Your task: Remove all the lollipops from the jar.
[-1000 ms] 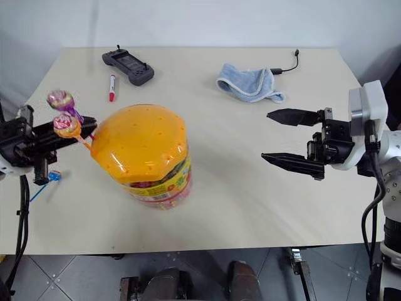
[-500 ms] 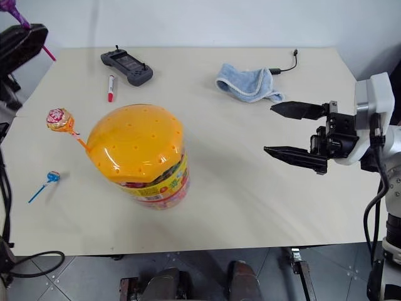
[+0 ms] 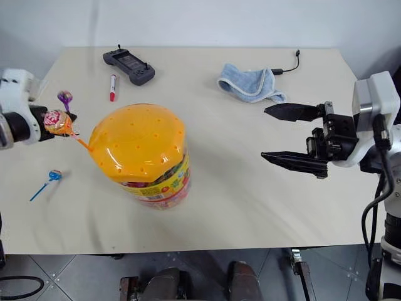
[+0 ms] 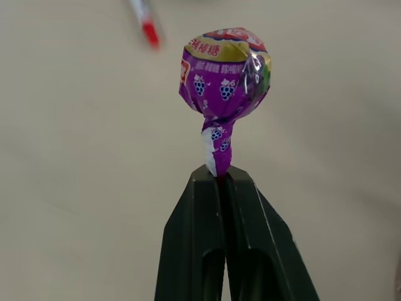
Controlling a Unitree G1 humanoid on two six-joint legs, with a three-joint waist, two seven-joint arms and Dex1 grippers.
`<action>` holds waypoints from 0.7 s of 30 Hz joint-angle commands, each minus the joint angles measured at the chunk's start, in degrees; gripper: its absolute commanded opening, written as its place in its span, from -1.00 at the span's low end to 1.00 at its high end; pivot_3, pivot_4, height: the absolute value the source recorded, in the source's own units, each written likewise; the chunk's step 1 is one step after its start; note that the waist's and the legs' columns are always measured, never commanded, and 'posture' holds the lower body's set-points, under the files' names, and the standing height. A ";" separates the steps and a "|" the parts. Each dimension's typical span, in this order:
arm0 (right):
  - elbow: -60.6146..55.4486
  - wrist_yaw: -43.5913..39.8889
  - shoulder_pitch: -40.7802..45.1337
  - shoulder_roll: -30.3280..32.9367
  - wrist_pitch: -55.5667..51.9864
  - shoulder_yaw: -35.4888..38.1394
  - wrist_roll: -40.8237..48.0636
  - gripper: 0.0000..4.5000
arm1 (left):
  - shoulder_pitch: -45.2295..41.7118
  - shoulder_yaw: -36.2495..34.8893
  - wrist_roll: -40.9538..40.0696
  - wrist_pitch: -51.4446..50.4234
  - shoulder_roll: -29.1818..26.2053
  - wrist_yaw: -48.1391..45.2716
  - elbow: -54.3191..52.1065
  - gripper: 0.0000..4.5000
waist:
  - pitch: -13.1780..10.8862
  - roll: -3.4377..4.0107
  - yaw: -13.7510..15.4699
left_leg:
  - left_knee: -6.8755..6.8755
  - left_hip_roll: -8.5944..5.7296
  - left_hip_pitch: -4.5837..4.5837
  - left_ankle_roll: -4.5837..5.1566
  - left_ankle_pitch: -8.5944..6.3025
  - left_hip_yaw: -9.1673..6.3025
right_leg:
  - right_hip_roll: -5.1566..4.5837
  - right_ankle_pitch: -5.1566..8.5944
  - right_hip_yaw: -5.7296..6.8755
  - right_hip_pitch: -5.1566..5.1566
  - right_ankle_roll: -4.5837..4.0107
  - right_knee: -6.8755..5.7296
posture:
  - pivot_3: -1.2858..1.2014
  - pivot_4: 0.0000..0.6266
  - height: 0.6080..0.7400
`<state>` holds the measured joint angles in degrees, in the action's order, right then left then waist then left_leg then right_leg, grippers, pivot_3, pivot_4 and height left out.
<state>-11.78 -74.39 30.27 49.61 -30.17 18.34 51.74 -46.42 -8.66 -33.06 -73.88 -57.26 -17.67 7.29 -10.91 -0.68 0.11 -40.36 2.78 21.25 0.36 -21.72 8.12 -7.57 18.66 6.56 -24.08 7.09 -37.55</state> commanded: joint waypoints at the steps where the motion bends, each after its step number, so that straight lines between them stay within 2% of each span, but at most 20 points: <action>1: -0.86 0.31 -0.20 -0.59 0.96 0.54 0.28 1.00 | -3.62 4.73 4.97 -0.11 1.23 -0.49 5.39 -0.99 | 0.00 0.00 -0.02 | 0.00 0.00 0.00 0.00 0.00 0.00 | 0.00 0.00 0.01 0.00 0.00 0.00 | 0.03 -0.52 1.00; 7: -0.05 0.51 0.01 -1.11 1.39 0.32 -0.57 1.00 | -8.36 11.87 11.96 4.34 4.35 -4.66 17.68 -0.99 | 0.00 -0.01 -0.20 | 0.00 0.00 -0.01 0.00 0.00 0.04 | 0.02 0.00 0.04 0.00 0.00 0.00 | 0.03 -0.52 1.00; 11: 0.05 1.01 0.12 -1.53 1.37 0.14 -0.84 1.00 | -14.75 13.53 18.30 7.21 7.34 -2.47 32.09 -0.99 | 0.00 -0.06 -0.20 | -0.02 -0.01 0.01 0.00 0.00 0.05 | 0.02 0.00 0.07 0.00 0.00 0.01 | 0.03 -0.52 1.00; 16: 0.05 1.46 0.24 -1.89 1.37 -0.24 -1.35 1.00 | -20.52 13.63 22.61 8.43 8.90 -2.51 40.14 -0.99 | 0.01 -0.09 -0.28 | -0.03 -0.01 0.00 0.00 0.00 0.05 | 0.01 0.00 0.07 0.00 0.00 -0.01 | 0.03 -0.52 1.00; 19: 0.38 1.62 0.65 -1.93 1.60 -0.34 -1.82 1.00 | -21.84 13.92 24.09 7.85 8.91 -4.00 40.79 -0.69 | 0.00 -0.10 -0.33 | -0.04 -0.01 0.00 0.00 0.00 0.05 | 0.01 0.00 0.08 0.00 0.00 -0.01 | 0.03 -0.52 1.00; 21: 0.68 1.58 0.94 -1.86 1.74 -0.41 -2.12 1.00 | -22.24 13.67 24.61 7.17 8.84 -4.63 39.69 -0.41 | 0.00 -0.10 -0.32 | -0.04 -0.01 0.01 0.00 0.00 0.05 | 0.00 0.00 0.08 0.00 0.00 -0.01 | 0.03 -0.52 1.00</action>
<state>-10.79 -72.91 30.20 47.45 -29.57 17.11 49.40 -66.97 5.57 -9.75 -66.26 -47.45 -21.62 48.18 -10.91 -0.78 -0.22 -40.40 2.78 21.25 0.36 -21.72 8.16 -7.57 18.66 6.64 -24.08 7.09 -37.56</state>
